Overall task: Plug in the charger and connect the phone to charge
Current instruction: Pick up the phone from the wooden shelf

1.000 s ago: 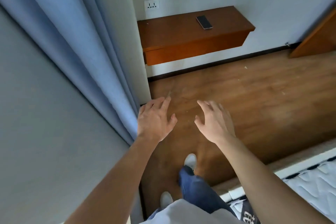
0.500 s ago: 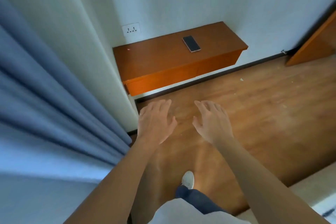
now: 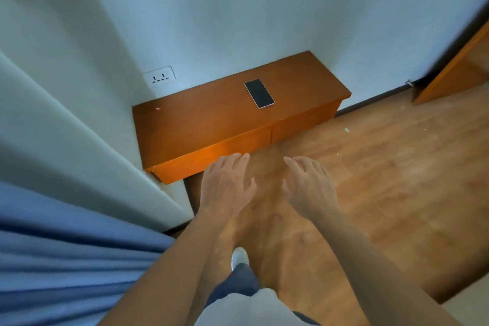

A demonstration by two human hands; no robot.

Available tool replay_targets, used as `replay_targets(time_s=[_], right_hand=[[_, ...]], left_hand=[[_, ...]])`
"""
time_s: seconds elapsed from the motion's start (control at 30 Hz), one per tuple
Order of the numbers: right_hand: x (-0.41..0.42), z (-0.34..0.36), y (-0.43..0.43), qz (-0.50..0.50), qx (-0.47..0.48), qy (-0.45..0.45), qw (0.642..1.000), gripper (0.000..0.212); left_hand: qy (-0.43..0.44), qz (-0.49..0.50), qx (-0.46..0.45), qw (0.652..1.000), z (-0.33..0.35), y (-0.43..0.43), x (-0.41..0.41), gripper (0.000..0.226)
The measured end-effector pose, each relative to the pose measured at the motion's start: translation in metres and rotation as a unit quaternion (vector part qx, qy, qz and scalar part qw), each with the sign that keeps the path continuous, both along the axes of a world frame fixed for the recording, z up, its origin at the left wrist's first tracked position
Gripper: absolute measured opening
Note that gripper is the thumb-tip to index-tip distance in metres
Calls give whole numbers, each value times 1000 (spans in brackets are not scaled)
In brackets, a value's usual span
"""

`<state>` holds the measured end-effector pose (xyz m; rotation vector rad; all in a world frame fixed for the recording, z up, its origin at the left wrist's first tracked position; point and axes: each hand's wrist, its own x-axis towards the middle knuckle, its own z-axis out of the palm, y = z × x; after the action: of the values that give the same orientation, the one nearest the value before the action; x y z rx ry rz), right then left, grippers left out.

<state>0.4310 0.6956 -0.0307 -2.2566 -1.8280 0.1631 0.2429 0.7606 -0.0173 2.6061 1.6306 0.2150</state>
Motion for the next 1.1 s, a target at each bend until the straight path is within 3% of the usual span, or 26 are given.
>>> replay_targets(time_s=[0.3, 0.73, 1.1], right_hand=[[48, -16, 95, -8, -13, -11, 1000, 53], [95, -14, 302, 10, -37, -10, 999, 54], [133, -38, 381, 39, -69, 6, 997, 52]], left_hand=[[-15, 5, -13, 1000, -22, 106, 50, 58], [-35, 50, -47, 997, -31, 304, 87, 60], [-75, 104, -87, 988, -51, 370, 125, 57]])
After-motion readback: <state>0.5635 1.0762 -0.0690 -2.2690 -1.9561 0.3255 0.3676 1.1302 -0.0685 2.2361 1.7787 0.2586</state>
